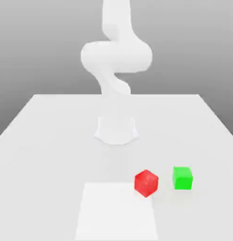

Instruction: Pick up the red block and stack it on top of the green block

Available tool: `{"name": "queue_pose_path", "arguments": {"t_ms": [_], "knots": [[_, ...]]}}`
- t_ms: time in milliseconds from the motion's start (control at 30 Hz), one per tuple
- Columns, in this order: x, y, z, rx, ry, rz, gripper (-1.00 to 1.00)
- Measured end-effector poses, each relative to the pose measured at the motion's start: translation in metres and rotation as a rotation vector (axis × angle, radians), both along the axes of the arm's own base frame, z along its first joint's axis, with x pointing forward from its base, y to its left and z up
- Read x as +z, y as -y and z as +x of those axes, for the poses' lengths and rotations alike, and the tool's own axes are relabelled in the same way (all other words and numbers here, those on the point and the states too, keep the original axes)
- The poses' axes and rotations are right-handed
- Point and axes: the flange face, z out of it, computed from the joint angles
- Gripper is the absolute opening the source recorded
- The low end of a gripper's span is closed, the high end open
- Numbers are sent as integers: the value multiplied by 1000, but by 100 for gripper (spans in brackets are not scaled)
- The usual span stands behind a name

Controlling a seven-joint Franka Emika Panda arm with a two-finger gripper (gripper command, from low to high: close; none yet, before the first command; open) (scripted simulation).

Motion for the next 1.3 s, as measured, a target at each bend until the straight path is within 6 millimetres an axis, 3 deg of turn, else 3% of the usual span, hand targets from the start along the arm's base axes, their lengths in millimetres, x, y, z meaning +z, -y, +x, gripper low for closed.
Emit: {"name": "queue_pose_path", "arguments": {"t_ms": [133, 300, 433, 567, 633, 800, 833, 1067, 1300], "knots": [[-99, -21, 35, 118, -147, -56, 0], [-224, -47, 44, 274, -325, -124, 0], [-325, -65, 22, 415, -476, -181, 0], [-428, -77, -25, 572, -640, -239, 0], [-463, -80, -37, 613, -676, -252, 0], [-511, -80, -43, 622, -689, -255, 0], [-516, -79, -43, 622, -689, -255, -100], [-515, -80, -43, 622, -690, -255, -100], [-462, -80, -43, 622, -690, -255, -100]]}}
